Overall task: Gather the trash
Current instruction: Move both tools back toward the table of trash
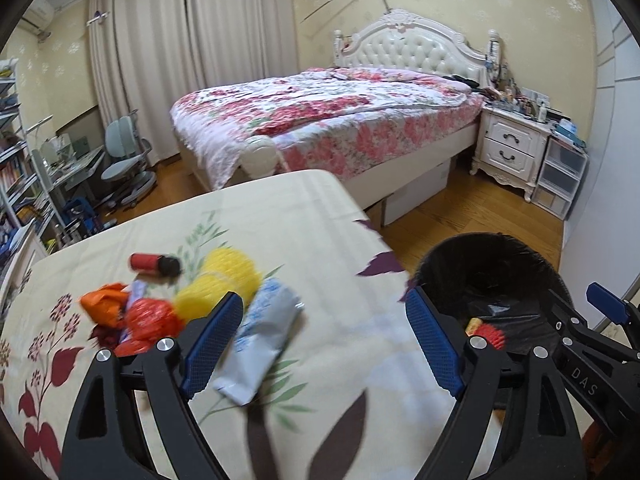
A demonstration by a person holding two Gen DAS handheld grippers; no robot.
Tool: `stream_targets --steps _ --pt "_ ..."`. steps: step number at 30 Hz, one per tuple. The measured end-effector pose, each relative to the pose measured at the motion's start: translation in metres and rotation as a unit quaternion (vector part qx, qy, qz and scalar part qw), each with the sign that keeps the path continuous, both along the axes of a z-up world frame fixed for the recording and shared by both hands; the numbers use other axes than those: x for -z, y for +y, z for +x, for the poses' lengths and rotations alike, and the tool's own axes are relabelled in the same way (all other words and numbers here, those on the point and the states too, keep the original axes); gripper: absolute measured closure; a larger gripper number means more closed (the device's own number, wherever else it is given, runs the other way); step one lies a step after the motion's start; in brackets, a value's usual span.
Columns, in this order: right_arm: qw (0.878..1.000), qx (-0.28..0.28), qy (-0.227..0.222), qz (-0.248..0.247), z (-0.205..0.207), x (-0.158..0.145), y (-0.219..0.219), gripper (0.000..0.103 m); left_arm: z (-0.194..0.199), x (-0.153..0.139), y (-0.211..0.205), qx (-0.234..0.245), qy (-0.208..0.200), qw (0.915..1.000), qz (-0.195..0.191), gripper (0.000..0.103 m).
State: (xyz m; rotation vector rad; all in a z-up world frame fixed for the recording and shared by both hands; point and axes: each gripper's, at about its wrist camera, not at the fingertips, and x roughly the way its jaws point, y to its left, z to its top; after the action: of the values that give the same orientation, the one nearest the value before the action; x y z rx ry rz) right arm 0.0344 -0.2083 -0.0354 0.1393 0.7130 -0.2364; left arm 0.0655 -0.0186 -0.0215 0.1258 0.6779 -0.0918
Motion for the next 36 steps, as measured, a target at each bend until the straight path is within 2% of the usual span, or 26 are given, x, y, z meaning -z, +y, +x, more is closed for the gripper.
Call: stream_targets --steps 12,23,25,29,33,36 --pt "0.996 -0.091 0.011 0.002 -0.001 0.004 0.080 0.033 -0.031 0.014 0.088 -0.088 0.020 0.9959 0.005 0.020" --pt "0.988 -0.153 0.024 0.002 0.001 0.007 0.136 0.033 -0.039 0.028 0.154 -0.162 0.049 0.9856 0.000 0.020" --pt "0.987 -0.159 0.025 0.002 0.002 0.006 0.141 0.033 -0.035 0.030 0.162 -0.169 0.057 0.9839 -0.004 0.020" --pt "0.986 -0.164 0.025 0.002 0.002 0.004 0.149 0.033 -0.024 0.036 0.174 -0.174 0.080 0.9814 -0.018 0.034" --pt "0.985 -0.171 0.026 0.002 0.005 0.004 0.156 0.033 -0.019 0.041 0.181 -0.171 0.097 0.9798 -0.038 0.036" --pt "0.984 -0.174 0.027 0.004 0.006 0.005 0.159 0.033 -0.016 0.042 0.180 -0.162 0.101 0.9809 -0.039 0.036"
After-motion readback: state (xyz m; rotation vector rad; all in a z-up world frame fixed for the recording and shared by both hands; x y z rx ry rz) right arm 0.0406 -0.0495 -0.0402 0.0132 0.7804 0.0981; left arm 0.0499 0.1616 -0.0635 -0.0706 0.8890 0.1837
